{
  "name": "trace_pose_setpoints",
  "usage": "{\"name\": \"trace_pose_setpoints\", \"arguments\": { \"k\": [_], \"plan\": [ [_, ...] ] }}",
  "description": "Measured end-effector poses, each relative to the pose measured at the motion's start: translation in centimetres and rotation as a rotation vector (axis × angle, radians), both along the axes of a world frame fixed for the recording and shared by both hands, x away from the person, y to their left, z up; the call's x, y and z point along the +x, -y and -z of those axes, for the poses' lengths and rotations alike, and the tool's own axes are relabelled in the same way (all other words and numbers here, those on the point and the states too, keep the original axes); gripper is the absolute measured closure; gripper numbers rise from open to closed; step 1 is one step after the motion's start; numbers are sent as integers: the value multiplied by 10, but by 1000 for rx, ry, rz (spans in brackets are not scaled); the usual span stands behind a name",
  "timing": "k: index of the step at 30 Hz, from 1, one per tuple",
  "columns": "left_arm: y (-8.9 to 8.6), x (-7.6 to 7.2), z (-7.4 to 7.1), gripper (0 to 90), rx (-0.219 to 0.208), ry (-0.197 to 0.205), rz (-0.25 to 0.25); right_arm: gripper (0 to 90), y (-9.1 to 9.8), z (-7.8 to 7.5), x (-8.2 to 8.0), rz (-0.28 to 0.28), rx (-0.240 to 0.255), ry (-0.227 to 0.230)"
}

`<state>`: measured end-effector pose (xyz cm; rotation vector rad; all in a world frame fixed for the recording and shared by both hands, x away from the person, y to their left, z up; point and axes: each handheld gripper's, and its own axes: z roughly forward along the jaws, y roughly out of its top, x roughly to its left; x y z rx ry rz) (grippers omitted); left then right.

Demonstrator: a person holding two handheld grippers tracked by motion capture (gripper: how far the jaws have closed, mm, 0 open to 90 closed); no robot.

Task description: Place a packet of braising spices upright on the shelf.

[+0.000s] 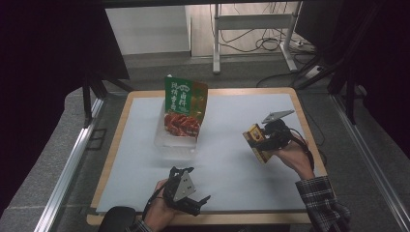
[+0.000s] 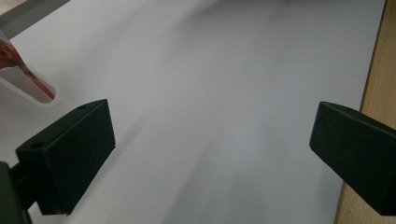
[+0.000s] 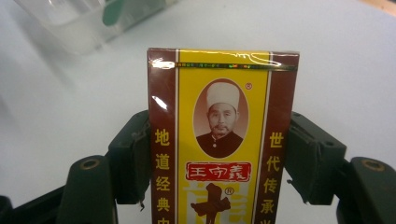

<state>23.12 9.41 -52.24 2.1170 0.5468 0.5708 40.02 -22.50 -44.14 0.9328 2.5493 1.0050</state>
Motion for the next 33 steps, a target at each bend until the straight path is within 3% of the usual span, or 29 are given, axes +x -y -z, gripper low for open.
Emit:
{"name": "trace_pose_setpoints", "arguments": {
  "k": [7, 16, 25, 33],
  "plan": [
    [-3, 0, -2, 0, -23, -6, -12, 321, -10, -5, 0, -22, 62, 38],
    [-2, -1, -3, 0, -18, -10, -3, 320, -28, -14, -1, -54, 148, 114],
    [-5, -7, -3, 0, -35, -22, -1, 320, -42, -19, 1, -46, 218, 156],
    [-4, -7, -3, 0, -33, -29, 3, 320, -62, -23, 2, -85, 250, 188]
  ]
}}
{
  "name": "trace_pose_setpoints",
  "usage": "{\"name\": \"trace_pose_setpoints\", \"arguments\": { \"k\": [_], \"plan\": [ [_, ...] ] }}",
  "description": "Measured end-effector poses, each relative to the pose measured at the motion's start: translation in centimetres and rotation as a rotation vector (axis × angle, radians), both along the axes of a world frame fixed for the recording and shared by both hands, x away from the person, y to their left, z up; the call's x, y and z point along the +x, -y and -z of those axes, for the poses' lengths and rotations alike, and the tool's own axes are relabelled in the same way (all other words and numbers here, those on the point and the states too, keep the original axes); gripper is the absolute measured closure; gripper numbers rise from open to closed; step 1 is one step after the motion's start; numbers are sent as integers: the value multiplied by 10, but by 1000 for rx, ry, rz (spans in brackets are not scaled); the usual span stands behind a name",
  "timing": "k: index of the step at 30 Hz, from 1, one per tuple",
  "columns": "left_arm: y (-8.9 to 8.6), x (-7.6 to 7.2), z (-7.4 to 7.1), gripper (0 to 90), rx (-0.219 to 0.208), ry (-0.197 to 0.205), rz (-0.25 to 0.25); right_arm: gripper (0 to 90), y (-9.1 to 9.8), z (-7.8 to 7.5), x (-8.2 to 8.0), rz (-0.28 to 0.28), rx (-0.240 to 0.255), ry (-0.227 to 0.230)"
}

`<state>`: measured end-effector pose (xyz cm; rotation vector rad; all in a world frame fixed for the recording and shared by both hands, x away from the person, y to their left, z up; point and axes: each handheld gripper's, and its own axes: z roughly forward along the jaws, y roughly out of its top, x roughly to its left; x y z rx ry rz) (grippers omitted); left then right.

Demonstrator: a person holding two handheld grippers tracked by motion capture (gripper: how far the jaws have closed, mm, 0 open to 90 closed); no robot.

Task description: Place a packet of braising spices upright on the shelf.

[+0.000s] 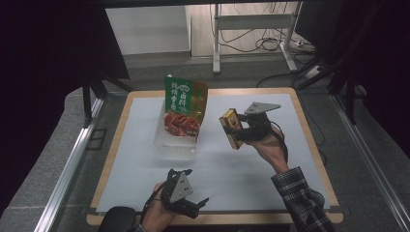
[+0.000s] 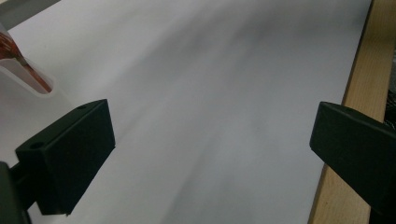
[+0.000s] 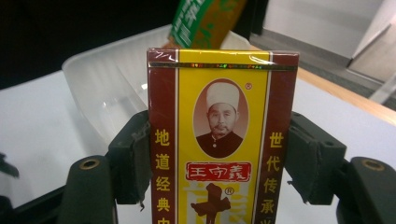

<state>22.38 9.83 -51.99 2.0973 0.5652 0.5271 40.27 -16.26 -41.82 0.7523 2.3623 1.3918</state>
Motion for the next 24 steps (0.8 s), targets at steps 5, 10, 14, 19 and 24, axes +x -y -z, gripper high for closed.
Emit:
{"name": "trace_pose_setpoints", "arguments": {
  "k": [5, 10, 14, 19, 24],
  "plan": [
    [1, -1, 1, 0, 11, 2, 6, 320, -12, -1, 2, -18, 27, 12],
    [1, -1, 1, 0, 7, 0, 4, 320, -22, 0, 5, -33, 56, 26],
    [2, -1, 1, 0, 11, 0, 8, 320, -29, 1, 6, -45, 67, 40],
    [3, -1, 2, 0, 5, -2, 9, 320, -38, 2, 8, -58, 96, 49],
    [3, -1, 2, 0, 4, -3, 11, 320, -46, 3, 9, -79, 129, 60]
  ]
}}
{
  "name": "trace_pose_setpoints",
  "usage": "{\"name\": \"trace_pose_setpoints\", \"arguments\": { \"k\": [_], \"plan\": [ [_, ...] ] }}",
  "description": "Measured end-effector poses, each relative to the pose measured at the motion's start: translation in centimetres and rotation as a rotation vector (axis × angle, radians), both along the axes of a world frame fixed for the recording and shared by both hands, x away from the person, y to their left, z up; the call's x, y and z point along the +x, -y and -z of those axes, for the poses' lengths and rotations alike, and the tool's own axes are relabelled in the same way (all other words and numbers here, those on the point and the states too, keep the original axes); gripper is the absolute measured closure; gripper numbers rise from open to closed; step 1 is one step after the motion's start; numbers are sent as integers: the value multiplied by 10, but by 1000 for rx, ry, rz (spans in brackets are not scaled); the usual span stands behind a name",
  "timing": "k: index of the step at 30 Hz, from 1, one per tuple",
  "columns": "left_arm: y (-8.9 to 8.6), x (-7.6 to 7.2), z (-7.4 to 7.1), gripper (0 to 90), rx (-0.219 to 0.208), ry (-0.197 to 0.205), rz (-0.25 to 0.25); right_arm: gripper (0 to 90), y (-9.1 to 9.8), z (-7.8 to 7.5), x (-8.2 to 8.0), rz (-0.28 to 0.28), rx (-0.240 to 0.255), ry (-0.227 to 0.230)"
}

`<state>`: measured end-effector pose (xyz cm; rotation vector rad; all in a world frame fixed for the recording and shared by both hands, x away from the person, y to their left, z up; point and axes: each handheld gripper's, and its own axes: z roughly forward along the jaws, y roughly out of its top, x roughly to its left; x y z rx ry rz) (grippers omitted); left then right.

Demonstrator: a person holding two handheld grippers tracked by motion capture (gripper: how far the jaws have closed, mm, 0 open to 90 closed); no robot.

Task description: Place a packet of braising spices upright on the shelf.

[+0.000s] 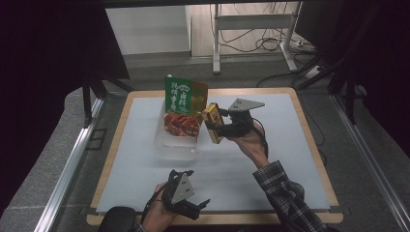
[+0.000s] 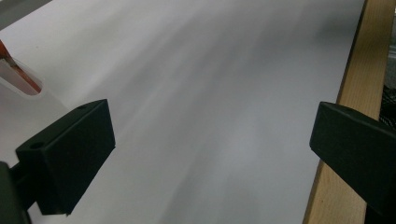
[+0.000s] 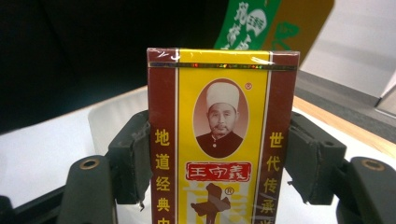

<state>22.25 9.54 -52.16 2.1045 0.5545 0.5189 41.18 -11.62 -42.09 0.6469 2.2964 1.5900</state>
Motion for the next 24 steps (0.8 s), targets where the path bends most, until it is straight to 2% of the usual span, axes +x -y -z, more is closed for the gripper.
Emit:
{"name": "trace_pose_setpoints", "arguments": {
  "k": [13, 24],
  "plan": [
    [1, 0, 1, 0, 4, -2, 7, 320, -28, 4, 2, -63, 50, 15],
    [2, -1, 1, 0, 8, 0, 15, 321, -56, 12, 5, -115, 88, 4]
  ]
}}
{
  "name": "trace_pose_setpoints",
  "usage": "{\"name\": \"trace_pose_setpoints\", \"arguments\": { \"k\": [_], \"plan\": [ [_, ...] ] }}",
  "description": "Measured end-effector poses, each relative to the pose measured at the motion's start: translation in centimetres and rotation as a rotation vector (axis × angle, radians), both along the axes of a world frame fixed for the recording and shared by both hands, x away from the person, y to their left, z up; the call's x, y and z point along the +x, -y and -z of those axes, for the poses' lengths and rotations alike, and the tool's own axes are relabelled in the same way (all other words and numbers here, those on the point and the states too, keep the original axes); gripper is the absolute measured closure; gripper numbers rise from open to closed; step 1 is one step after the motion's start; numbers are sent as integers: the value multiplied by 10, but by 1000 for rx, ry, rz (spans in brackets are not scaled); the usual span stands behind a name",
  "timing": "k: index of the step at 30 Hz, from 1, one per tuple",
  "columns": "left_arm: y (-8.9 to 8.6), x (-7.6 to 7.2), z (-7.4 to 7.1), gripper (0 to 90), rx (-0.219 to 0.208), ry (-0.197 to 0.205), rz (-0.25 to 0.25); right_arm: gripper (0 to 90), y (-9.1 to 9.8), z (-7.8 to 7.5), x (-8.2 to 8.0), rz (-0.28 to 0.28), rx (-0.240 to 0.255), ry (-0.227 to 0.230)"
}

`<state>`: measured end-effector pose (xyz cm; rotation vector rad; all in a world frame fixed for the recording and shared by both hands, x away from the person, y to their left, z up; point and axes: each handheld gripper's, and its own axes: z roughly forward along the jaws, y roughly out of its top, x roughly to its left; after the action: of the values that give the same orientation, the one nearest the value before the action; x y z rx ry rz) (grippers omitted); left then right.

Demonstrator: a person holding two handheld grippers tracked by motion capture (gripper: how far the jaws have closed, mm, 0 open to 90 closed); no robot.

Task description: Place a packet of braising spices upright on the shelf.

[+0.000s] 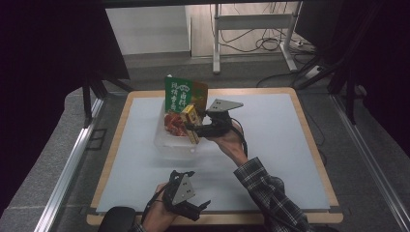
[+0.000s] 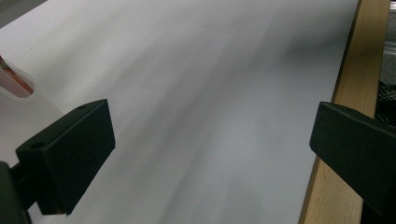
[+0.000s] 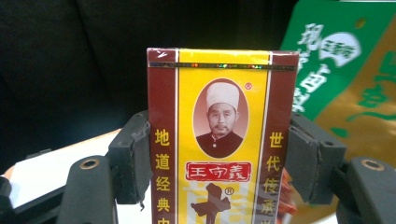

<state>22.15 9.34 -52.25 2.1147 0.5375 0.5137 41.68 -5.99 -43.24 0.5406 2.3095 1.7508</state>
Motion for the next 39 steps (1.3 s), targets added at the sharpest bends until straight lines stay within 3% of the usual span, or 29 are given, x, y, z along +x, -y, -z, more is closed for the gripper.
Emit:
{"name": "trace_pose_setpoints", "arguments": {
  "k": [13, 23, 39],
  "plan": [
    [-1, 0, 0, 0, 3, 3, 5, 321, -33, 15, 3, -38, 9, -13],
    [0, 0, -1, 0, 13, 4, 11, 321, -49, 25, -1, -60, 1, -14],
    [2, -1, 1, 1, 30, 1, 21, 323, -38, 50, 0, -32, -15, -54]
  ]
}}
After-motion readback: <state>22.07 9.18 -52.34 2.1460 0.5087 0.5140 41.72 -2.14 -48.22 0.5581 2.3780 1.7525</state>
